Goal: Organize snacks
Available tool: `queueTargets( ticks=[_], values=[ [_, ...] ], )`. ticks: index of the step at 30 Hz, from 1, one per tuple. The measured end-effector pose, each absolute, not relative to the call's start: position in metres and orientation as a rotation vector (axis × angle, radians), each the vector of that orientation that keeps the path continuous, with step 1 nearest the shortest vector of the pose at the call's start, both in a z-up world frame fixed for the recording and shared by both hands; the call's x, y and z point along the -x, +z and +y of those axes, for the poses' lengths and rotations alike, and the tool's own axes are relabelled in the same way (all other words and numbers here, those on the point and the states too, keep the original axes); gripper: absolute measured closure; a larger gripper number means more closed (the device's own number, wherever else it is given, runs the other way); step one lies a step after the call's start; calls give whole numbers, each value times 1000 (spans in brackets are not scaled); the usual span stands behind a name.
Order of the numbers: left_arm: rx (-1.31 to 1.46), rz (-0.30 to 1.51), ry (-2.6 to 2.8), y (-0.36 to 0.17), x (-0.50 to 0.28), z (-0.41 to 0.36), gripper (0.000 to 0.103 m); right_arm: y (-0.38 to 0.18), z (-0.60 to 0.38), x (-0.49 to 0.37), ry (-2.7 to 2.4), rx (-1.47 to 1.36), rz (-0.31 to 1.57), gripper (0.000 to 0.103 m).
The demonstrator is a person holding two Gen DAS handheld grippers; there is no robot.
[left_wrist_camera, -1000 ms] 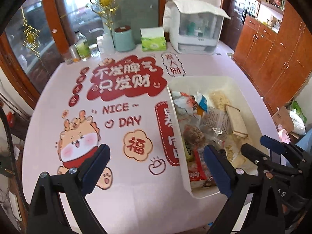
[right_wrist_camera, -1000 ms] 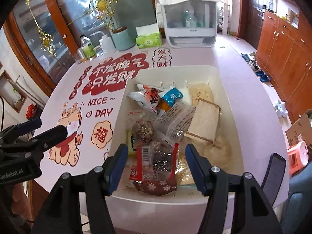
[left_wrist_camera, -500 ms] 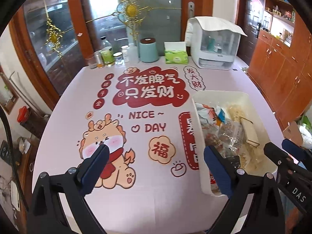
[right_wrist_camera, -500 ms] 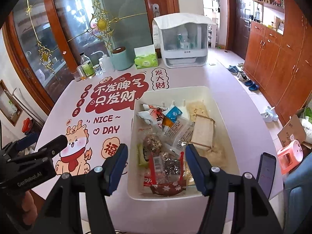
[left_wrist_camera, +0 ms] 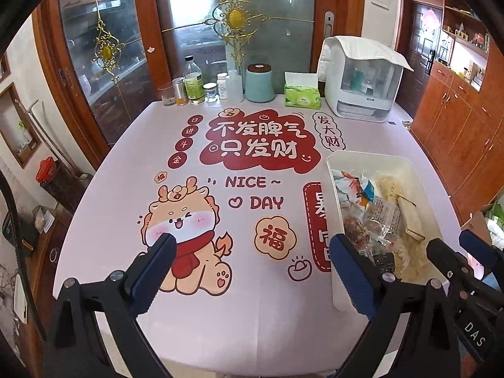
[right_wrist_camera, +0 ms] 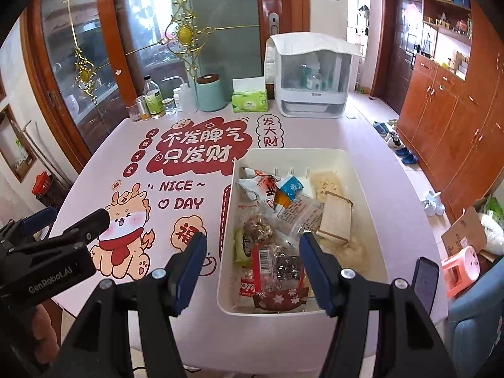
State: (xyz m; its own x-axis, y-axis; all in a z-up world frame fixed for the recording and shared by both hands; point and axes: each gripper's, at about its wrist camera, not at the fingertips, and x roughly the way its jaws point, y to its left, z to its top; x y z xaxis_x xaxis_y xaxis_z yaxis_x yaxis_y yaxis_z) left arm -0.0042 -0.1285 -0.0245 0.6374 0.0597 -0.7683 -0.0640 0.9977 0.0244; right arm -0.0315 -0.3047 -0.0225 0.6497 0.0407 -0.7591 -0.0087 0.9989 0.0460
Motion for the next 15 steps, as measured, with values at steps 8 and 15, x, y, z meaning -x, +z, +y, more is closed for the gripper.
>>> queueTargets(
  ticks=[8, 15],
  values=[
    [-7, 873, 77, -25, 12, -130, 6, -20, -300, 37, 46, -33, 849, 41],
    [-12, 869, 72, -23, 16, -131, 6, -18, -295, 41, 55, -30, 843, 41]
  ],
)
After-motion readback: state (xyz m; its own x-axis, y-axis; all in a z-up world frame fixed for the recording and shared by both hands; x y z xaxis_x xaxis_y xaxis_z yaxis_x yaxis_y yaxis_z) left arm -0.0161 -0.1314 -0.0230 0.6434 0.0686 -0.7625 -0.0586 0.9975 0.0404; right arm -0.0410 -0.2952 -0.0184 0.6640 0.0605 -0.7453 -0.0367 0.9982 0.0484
